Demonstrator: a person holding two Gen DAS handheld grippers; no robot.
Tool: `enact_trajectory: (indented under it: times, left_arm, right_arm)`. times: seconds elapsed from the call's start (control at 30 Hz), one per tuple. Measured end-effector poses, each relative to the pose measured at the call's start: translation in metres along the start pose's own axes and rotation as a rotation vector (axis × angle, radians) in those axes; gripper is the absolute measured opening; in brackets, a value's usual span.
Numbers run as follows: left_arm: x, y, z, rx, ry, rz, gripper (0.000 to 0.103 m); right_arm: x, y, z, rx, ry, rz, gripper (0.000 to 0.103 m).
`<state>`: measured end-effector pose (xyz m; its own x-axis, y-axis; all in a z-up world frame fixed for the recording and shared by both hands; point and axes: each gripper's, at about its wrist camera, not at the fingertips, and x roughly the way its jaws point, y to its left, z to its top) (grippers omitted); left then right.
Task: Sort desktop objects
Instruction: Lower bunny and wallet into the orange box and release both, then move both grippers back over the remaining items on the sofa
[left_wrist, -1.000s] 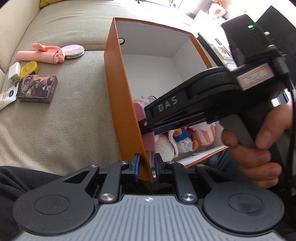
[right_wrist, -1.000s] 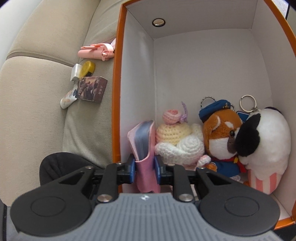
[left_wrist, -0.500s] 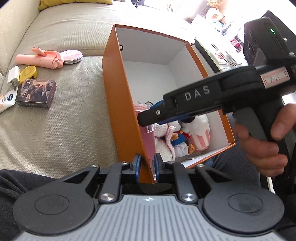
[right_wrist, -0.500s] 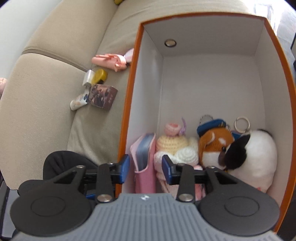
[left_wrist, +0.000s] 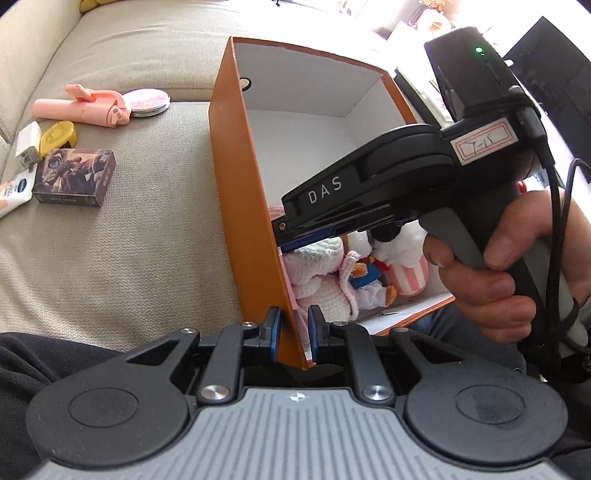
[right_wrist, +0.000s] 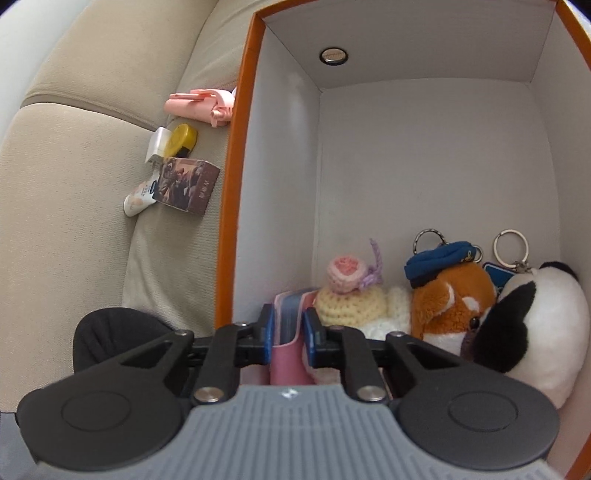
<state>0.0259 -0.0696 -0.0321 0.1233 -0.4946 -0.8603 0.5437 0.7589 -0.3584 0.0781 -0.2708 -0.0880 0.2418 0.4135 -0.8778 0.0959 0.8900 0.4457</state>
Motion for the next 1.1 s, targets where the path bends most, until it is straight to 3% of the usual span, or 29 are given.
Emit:
enact_trajectory:
  times: [0.3, 0.5, 0.6, 0.7, 0.8, 1.1]
  left_arm:
    - [-0.034, 0.01, 0.008, -0.022, -0.109, 0.054, 0.017]
    - [-0.057, 0.033, 0.012, -0.034, -0.227, 0.177, 0.017]
    - [-0.061, 0.047, 0.018, 0.012, -0.222, 0.267, 0.017]
    - [-0.059, 0.068, 0.025, 0.077, -0.173, 0.396, 0.017]
    - [-0.056, 0.093, 0.027, 0.128, -0.134, 0.496, 0.017]
    - [-0.039, 0.176, 0.034, 0.207, -0.113, 0.549, 0.018]
  right_arm:
    - [-0.039, 0.019, -0.006, -0.135, -0.097, -0.046, 0.024]
    - [-0.07, 0.052, -0.003, -0.284, -0.233, -0.048, 0.024]
    - [-0.069, 0.075, 0.001, -0.392, -0.296, -0.035, 0.032]
    - [-0.052, 0.103, 0.007, -0.514, -0.323, -0.062, 0.035]
    - [-0.022, 0.133, 0.015, -0.649, -0.276, -0.113, 0.034]
    - [0.076, 0.193, 0.039, -0.922, -0.152, -0.202, 0.046]
